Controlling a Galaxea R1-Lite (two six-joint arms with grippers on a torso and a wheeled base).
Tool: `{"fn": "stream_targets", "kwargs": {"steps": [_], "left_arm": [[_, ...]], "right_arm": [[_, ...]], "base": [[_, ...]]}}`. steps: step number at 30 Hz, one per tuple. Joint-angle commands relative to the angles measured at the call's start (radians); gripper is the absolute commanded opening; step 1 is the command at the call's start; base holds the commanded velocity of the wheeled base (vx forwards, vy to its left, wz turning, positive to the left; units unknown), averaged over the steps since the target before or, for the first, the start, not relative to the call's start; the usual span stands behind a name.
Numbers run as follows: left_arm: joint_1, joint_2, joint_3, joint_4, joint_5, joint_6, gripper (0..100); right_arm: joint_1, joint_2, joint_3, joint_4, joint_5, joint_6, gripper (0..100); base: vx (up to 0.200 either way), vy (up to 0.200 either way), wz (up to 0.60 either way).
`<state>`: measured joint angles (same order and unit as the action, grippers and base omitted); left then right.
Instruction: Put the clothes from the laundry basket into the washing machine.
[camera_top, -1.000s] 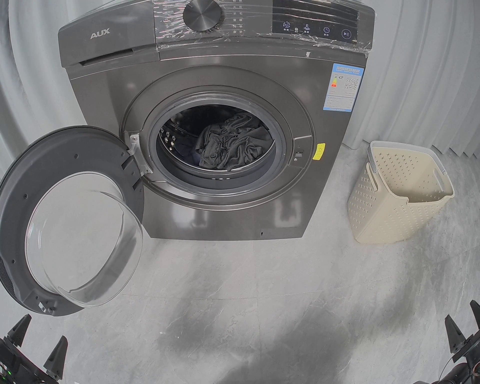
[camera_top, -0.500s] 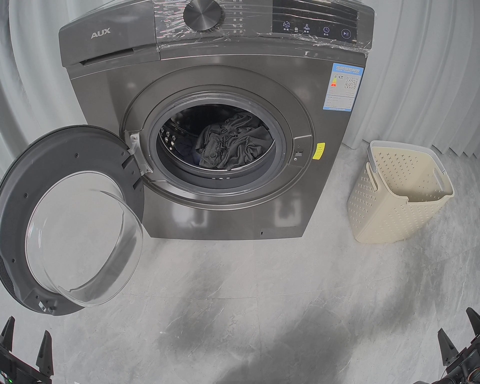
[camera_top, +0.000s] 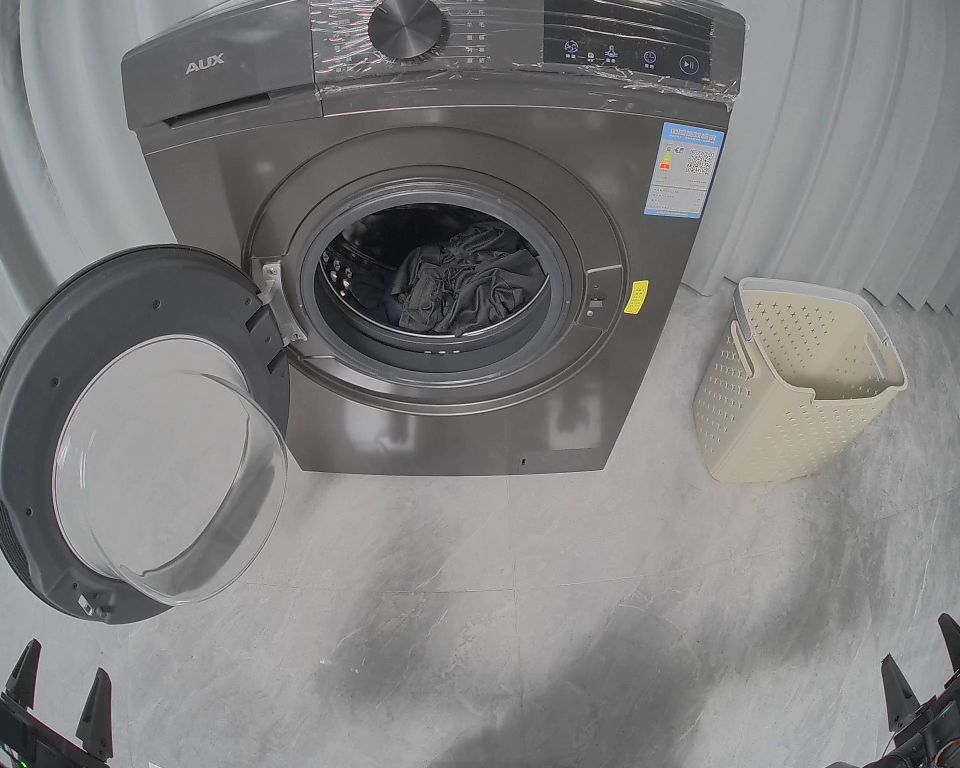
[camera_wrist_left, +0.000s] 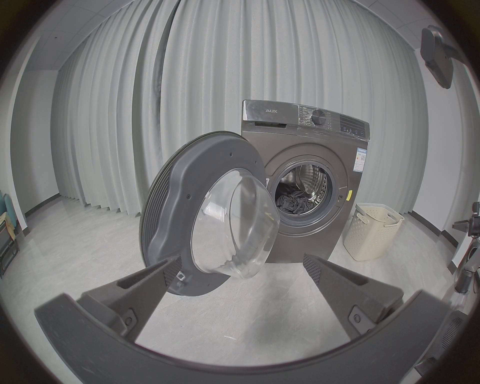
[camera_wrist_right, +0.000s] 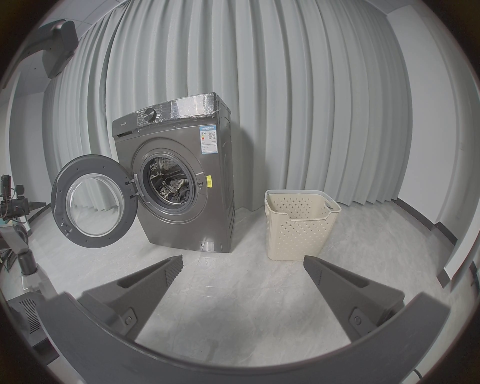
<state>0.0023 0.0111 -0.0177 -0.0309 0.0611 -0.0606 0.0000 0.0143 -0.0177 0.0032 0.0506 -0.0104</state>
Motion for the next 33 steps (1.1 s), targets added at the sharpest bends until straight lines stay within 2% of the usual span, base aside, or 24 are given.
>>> {"fn": "stream_targets", "kwargs": {"steps": [1,7,8,10,11,20,25,33], "left_arm": [[0.001,-0.011,0.018,0.0,-0.001,0.001,100],[0.001,-0.01,0.018,0.002,-0.003,0.005,100],[0.001,-0.011,0.018,0.008,-0.009,0.012,100],[0.001,-0.01,0.018,0.029,-0.018,0.05,100],[0.001,-0.01,0.018,0.031,-0.02,0.053,100],[0.001,-0.008,0.018,0.031,-0.03,0.05,100],[-0.001,-0.008,0.018,0.031,-0.029,0.035,100],[0.001,-0.008,0.018,0.031,-0.029,0.035,100]], "right_arm": [[-0.002,-0.004,0.018,0.0,-0.002,0.0,100],[0.002,-0.004,0.018,0.0,-0.002,0.004,100],[0.0,-0.004,0.018,0.0,-0.005,0.004,100],[0.0,-0.004,0.018,0.0,-0.005,0.003,100],[0.0,-0.004,0.018,0.0,-0.005,0.003,100],[0.0,-0.004,0.018,0.001,-0.006,0.004,100],[0.0,-0.004,0.018,0.0,-0.006,0.003,100],[-0.002,-0.002,0.018,0.0,-0.006,0.003,100]], "base": [[0.0,0.0,0.0],[0.0,0.0,0.0],[0.0,0.0,0.0],[0.0,0.0,0.0],[0.0,0.2,0.0],[0.0,0.2,0.0],[0.0,0.2,0.0],[0.0,0.0,0.0]]}}
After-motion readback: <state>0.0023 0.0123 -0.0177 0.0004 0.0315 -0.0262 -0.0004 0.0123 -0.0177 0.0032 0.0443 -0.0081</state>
